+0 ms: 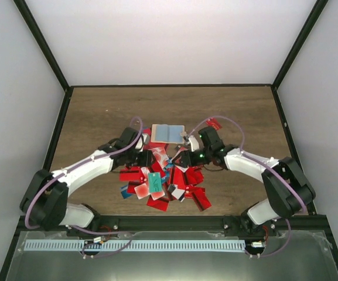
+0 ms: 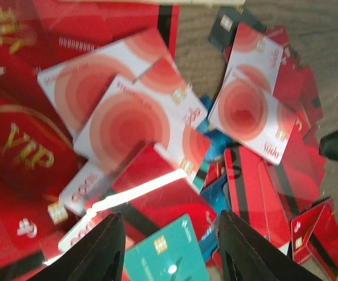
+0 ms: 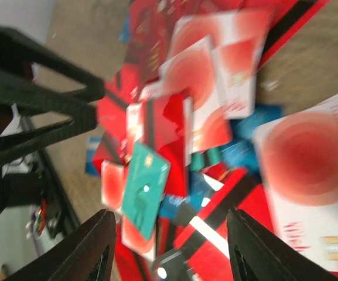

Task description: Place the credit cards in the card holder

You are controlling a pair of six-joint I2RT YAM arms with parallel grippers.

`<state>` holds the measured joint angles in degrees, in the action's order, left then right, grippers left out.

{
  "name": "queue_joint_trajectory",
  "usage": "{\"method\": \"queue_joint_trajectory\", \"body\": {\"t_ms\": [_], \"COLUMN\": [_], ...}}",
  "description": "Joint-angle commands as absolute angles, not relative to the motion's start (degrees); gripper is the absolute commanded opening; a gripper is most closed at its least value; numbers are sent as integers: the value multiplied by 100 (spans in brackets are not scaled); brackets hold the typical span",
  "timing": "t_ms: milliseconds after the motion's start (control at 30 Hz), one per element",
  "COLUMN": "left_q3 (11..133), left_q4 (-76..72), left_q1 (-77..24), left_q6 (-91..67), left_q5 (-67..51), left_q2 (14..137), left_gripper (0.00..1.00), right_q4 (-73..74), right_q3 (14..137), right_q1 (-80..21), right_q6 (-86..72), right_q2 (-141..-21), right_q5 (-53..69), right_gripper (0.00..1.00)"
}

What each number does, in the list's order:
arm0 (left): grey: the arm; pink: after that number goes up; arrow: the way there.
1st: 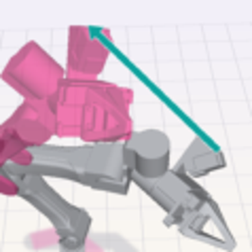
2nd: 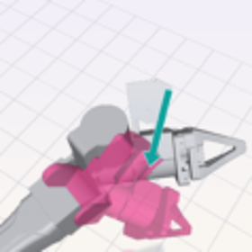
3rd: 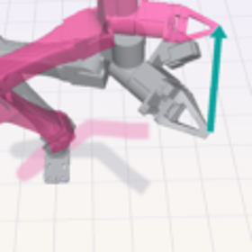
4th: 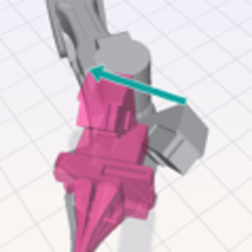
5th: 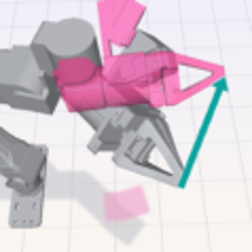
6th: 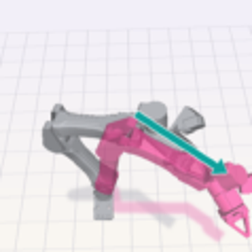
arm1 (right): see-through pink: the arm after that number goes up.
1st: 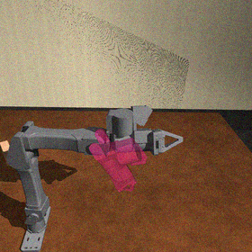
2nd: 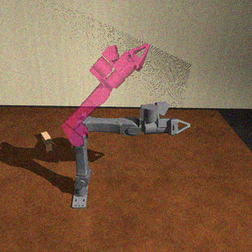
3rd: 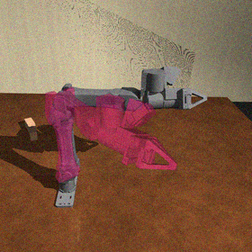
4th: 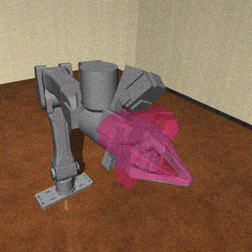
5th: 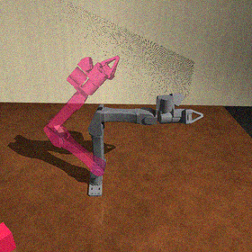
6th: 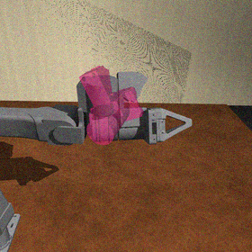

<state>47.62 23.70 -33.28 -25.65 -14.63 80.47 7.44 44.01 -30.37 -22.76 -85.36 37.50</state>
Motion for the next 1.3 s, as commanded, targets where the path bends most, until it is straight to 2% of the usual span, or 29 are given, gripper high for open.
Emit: {"method": "queue_joint_trajectory", "body": {"t_ms": [0, 167, 400, 567, 1267], "left_q3": [4259, 3677, 3062, 2804, 2547], "left_q4": [2416, 2280, 1742, 1274, 796], "left_q1": [-3473, -3658, -3709, -3727, -3727], "left_q6": [-2900, -3111, -3304, -3385, -3295], "left_q5": [-1422, -1515, -1746, -1902, -1786], "left_q2": [7591, 7154, 6860, 6874, 7640], "left_gripper": [46, 41, 21, 14, 4], "right_q4": [47, -576, -1043, -1108, -394], "right_q3": [4084, 3855, 3986, 4096, 4508], "right_q1": [-3565, -4157, -4731, -4901, -4960], "right_q6": [-2753, -3116, -3416, -3525, -3550], "right_q2": [-8268, -8460, -9118, -9462, -9938], "right_q5": [4249, 4221, 3922, 3674, 2736], "right_gripper": [54, 54, 53, 52, 51]}}
